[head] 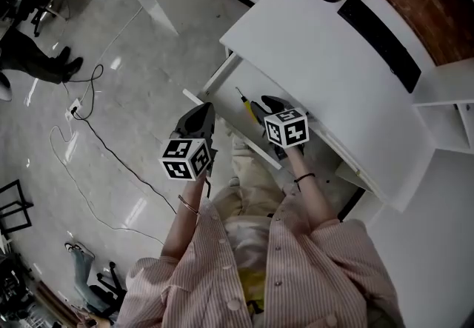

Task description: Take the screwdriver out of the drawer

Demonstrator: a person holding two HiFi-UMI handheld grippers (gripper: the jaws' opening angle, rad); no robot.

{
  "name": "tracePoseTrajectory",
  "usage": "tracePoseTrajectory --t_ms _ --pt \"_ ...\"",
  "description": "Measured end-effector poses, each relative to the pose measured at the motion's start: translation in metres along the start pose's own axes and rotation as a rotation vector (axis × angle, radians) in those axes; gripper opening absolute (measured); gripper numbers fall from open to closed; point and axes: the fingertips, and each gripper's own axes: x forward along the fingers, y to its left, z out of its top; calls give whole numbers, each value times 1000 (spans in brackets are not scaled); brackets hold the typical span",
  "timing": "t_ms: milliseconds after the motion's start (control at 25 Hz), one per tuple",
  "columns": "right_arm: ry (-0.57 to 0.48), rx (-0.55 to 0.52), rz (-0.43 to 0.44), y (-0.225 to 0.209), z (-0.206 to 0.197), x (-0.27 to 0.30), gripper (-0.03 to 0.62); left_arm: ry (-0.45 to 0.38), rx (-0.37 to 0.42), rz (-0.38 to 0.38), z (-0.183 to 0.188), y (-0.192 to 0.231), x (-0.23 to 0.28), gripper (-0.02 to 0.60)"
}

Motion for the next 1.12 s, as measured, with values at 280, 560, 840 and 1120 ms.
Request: tracePoseTrajectory --t_ms 280,560,840,1120 --pt "163 -31 13 -21 -30 47 135 80 -32 13 -11 7 35 0" --pt "286 -49 -2 -33 -60 83 135 137 -49 31 -21 16 50 0" --pt "391 -95 -43 -45 -92 110 135 158 -52 20 -28 18 61 0" --pt "441 -167 -85 -45 -104 129 135 179 -70 13 -35 23 66 0"
